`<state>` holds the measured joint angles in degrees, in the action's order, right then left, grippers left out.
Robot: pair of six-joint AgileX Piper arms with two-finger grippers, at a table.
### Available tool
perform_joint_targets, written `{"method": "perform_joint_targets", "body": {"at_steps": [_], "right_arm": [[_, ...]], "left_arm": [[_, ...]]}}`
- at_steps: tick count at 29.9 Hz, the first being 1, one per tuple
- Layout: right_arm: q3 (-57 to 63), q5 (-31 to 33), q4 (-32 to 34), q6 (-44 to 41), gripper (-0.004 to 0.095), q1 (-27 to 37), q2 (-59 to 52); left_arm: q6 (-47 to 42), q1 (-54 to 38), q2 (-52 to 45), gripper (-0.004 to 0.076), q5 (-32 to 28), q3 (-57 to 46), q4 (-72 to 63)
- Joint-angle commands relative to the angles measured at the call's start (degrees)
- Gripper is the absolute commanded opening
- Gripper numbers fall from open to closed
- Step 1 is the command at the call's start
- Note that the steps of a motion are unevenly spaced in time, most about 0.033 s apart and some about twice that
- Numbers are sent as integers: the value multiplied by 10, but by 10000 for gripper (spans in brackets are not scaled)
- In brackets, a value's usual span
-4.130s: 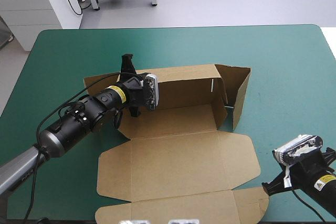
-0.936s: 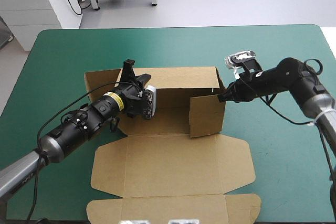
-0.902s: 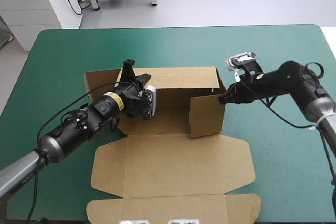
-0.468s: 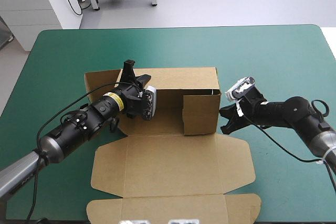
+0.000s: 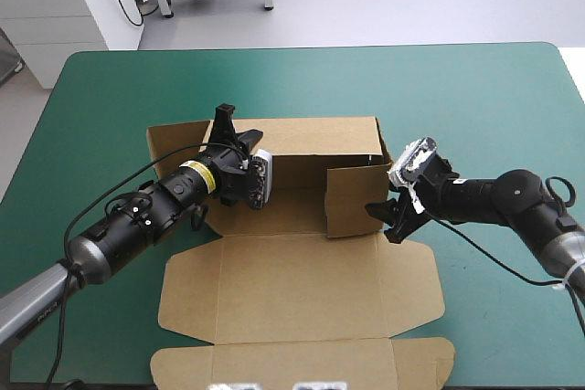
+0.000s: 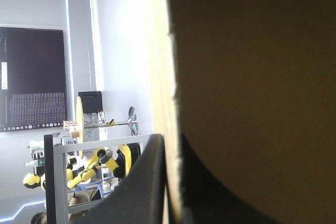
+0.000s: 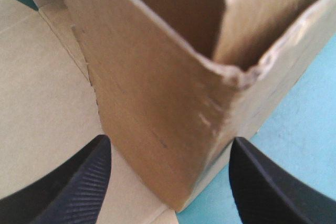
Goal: Fold the box
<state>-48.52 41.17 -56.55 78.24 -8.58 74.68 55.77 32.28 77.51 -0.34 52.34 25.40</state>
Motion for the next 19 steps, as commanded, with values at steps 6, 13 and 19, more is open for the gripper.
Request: {"method": "perform_joint_targets", "body": {"at_steps": [6, 13, 19], "right_arm": [[-15, -164, -47, -24, 638, -77, 18], [-15, -236, -9, -76, 588, -106, 20], [-15, -197, 22, -107, 236, -106, 20]], "left_arm": [[-12, 4, -13, -8, 18, 11, -10], [-24, 44, -13, -8, 45, 11, -11], [-26, 59, -13, -8, 64, 11, -10]]}}
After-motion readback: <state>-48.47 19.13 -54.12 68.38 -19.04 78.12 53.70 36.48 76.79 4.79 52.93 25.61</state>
